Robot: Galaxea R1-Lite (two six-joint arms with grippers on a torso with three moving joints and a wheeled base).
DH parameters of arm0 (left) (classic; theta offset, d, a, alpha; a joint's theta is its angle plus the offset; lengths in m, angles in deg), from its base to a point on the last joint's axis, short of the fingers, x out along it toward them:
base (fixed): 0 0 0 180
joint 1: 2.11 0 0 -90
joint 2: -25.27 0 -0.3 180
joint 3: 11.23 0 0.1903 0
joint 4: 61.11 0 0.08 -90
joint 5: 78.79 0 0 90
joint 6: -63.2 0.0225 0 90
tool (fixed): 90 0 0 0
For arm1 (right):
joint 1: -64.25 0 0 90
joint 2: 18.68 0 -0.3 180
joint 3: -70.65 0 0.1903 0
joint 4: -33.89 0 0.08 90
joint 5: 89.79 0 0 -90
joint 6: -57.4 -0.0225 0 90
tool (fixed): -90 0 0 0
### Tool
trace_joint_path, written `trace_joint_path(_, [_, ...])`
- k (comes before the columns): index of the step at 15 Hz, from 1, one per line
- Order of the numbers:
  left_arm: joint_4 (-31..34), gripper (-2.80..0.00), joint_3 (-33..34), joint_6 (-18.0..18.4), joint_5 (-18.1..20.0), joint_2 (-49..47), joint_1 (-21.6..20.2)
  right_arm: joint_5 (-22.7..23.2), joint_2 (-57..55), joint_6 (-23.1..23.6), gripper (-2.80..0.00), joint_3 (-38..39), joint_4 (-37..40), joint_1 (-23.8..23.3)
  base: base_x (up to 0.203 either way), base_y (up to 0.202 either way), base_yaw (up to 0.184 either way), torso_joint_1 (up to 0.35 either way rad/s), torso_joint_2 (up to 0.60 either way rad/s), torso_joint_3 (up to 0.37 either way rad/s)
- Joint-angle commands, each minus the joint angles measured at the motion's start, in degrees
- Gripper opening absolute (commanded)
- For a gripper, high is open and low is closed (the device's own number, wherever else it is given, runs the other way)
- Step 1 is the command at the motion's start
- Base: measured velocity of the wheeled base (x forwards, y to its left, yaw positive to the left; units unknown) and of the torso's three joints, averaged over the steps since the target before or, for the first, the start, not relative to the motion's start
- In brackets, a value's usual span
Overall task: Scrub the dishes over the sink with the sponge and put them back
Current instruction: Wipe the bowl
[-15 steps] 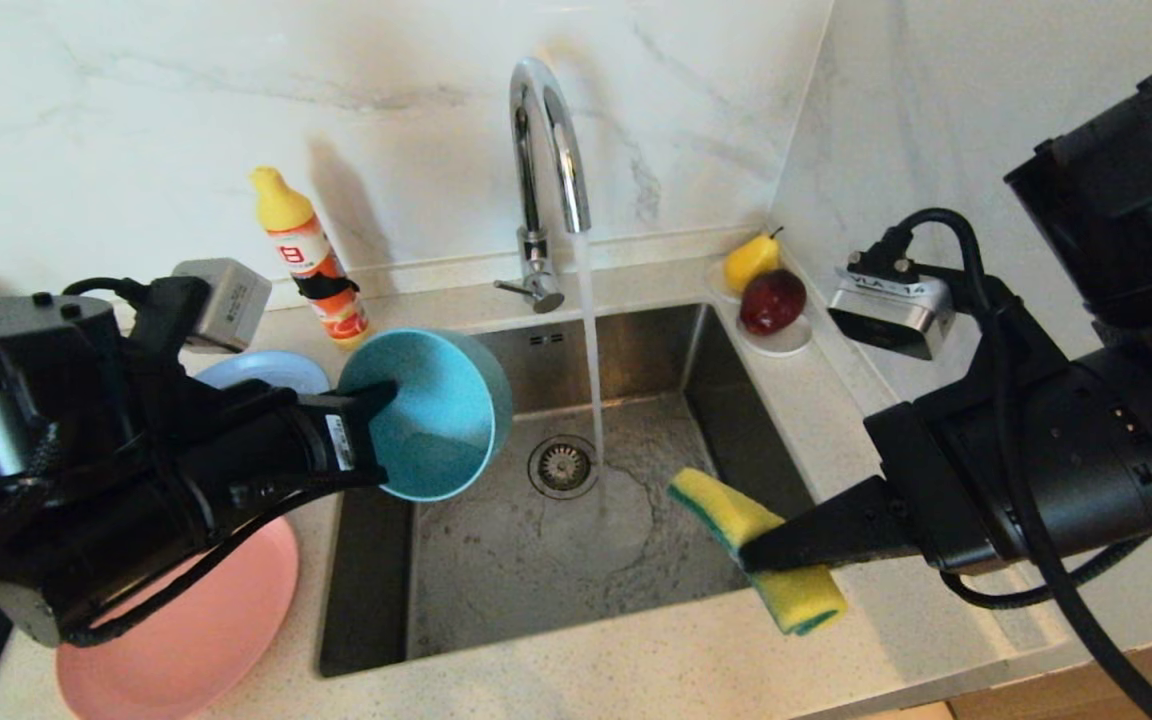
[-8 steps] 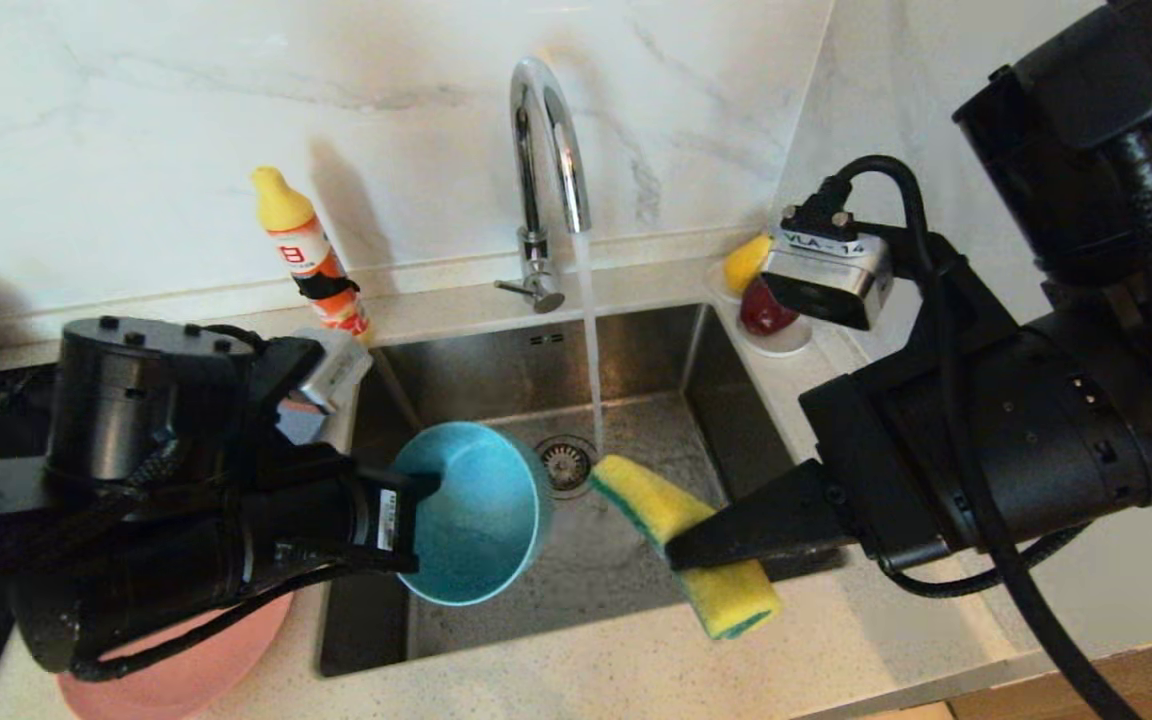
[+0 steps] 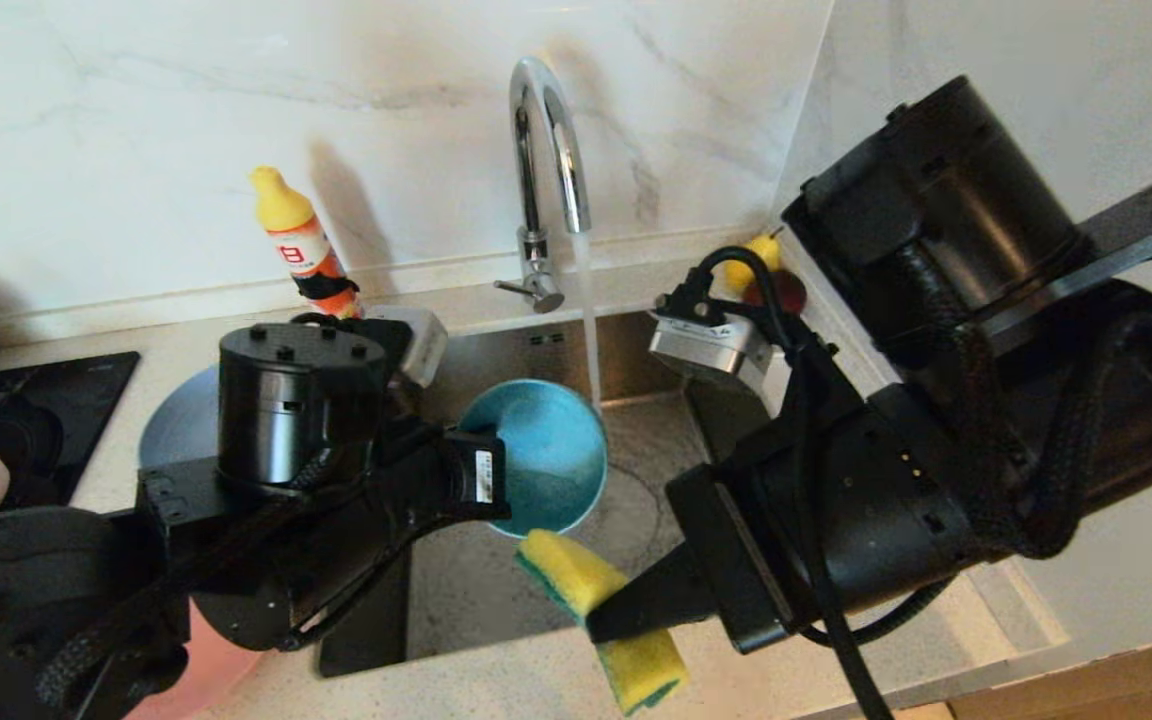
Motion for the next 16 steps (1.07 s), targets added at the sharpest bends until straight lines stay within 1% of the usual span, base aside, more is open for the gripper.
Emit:
trace_joint_path(1, [-0.35,-2.8,0.12,-0.09,-0.43,-1.47,1.11,0.2,-3.91,-0.31,-2.8,-1.18,0.19,-0.29,0.0,0.0,0.0,0.0,0.0,0.0])
trace_joint_path(2, [-0.39,-2.8,0.03,-0.09,-0.99,-1.47,1.33,0.2,-4.86,-0.44,-2.8,-1.78,0.21,-0.75,0.0,0.0,0.0,0.0,0.0,0.0])
trace_joint_path(4, [-0.39,-2.8,0.18,-0.02,-3.37,-1.47,2.76,0.22,-6.37,-0.62,-2.8,-2.81,0.31,-2.29,0.0,0.0,0.0,0.0,0.0,0.0])
trace_joint_path(5, [-0.45,-2.8,0.3,0.0,-3.66,-1.3,3.14,0.27,-6.65,-0.62,-2.8,-3.07,0.25,-3.13,0.0,0.0,0.0,0.0,0.0,0.0])
trace_joint_path(9, [-0.48,-2.8,0.83,0.09,-3.75,-0.59,3.4,0.16,-7.44,-0.62,-2.8,-3.39,0.24,-5.88,0.0,0.0,0.0,0.0,0.0,0.0])
trace_joint_path(12, [-0.46,-2.8,2.41,0.35,-3.65,0.11,3.8,0.03,-8.17,-0.63,-2.8,-4.26,0.24,-7.32,0.0,0.0,0.0,0.0,0.0,0.0])
trace_joint_path(14, [-0.58,-2.8,3.37,0.61,-3.69,0.2,4.46,0.03,-8.34,-0.98,-2.8,-5.43,0.24,-7.32,0.0,0.0,0.0,0.0,0.0,0.0])
trace_joint_path(16, [-2.81,-2.8,3.74,0.87,-3.8,0.11,4.72,0.03,-8.57,-1.26,-2.8,-6.99,0.24,-7.32,0.0,0.0,0.0,0.0,0.0,0.0])
